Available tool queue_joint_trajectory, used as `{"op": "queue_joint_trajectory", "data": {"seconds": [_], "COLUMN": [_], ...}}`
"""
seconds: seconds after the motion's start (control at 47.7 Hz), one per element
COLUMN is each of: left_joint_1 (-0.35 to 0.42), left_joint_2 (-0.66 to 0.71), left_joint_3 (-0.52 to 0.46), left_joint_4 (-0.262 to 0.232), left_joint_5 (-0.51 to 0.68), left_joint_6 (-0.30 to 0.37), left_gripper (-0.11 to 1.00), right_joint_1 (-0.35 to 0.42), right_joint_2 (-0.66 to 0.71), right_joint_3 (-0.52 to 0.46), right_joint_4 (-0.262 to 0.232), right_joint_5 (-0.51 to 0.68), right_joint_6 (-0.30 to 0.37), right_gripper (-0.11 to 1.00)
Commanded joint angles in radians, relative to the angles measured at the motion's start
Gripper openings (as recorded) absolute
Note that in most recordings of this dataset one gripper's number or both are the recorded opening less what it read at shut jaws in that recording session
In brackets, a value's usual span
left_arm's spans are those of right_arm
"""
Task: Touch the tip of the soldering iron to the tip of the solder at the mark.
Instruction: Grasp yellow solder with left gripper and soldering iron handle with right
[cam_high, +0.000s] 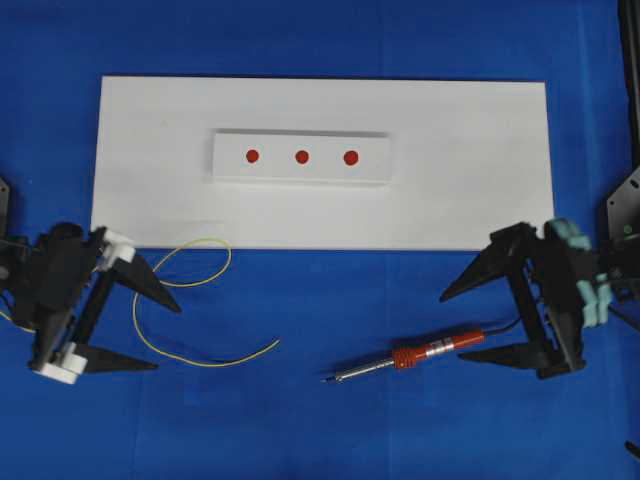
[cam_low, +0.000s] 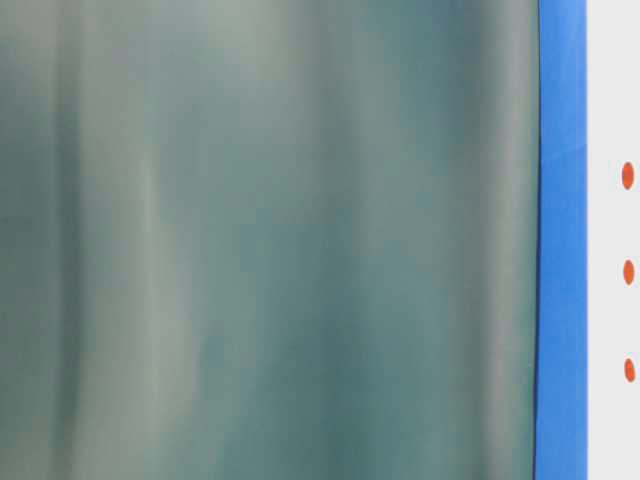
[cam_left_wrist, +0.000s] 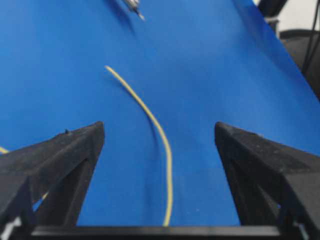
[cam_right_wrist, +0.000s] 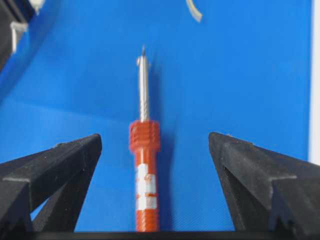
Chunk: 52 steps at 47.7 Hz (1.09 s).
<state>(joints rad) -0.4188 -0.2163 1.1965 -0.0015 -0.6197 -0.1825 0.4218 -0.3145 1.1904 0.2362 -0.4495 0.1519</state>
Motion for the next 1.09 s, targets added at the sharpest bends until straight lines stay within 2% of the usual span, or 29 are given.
{"op": "queue_joint_trajectory", "data": {"seconds": [0.0, 0.231, 0.419, 0.524, 0.587, 0.671, 0.734, 0.817, 0.901, 0.985, 1.027, 1.069], "left_joint_1": [-0.006, -0.008, -0.026, -0.029, -0.029, -0.029, -0.029, -0.029, -0.029, -0.029, -0.029, -0.029], "left_joint_2": [0.08, 0.29, 0.367, 0.373, 0.373, 0.374, 0.374, 0.377, 0.379, 0.379, 0.379, 0.379], "left_joint_3": [-0.035, -0.098, -0.138, -0.143, -0.144, -0.152, -0.158, -0.17, -0.176, -0.183, -0.183, -0.184], "left_joint_4": [0.0, -0.002, 0.0, 0.0, 0.0, -0.002, 0.0, 0.0, -0.002, -0.002, -0.002, -0.002], "left_joint_5": [-0.038, -0.078, -0.094, -0.092, -0.092, -0.091, -0.084, -0.067, -0.038, -0.012, -0.011, -0.011], "left_joint_6": [-0.009, -0.02, -0.02, -0.02, -0.02, -0.02, -0.02, -0.018, -0.018, -0.02, -0.02, -0.018], "left_gripper": [0.86, 0.85, 0.82, 0.76, 0.69, 0.55, 0.39, 0.25, 0.08, 0.02, 0.02, 0.02], "right_joint_1": [0.026, 0.072, 0.127, 0.141, 0.144, 0.147, 0.149, 0.149, 0.149, 0.149, 0.149, 0.149], "right_joint_2": [0.057, 0.235, 0.348, 0.397, 0.42, 0.439, 0.453, 0.466, 0.472, 0.471, 0.471, 0.472], "right_joint_3": [-0.008, -0.012, -0.034, -0.052, -0.066, -0.078, -0.081, -0.081, -0.08, -0.078, -0.078, -0.078], "right_joint_4": [0.035, 0.121, 0.176, 0.195, 0.195, 0.195, 0.195, 0.195, 0.193, 0.193, 0.193, 0.193], "right_joint_5": [-0.055, -0.192, -0.285, -0.304, -0.307, -0.307, -0.307, -0.313, -0.319, -0.324, -0.324, -0.324], "right_joint_6": [-0.002, -0.002, -0.002, -0.002, -0.002, -0.002, -0.003, -0.008, -0.011, -0.011, -0.011, -0.012], "right_gripper": [0.92, 0.92, 0.91, 0.88, 0.85, 0.77, 0.7, 0.55, 0.35, 0.14, 0.07, 0.06]}}
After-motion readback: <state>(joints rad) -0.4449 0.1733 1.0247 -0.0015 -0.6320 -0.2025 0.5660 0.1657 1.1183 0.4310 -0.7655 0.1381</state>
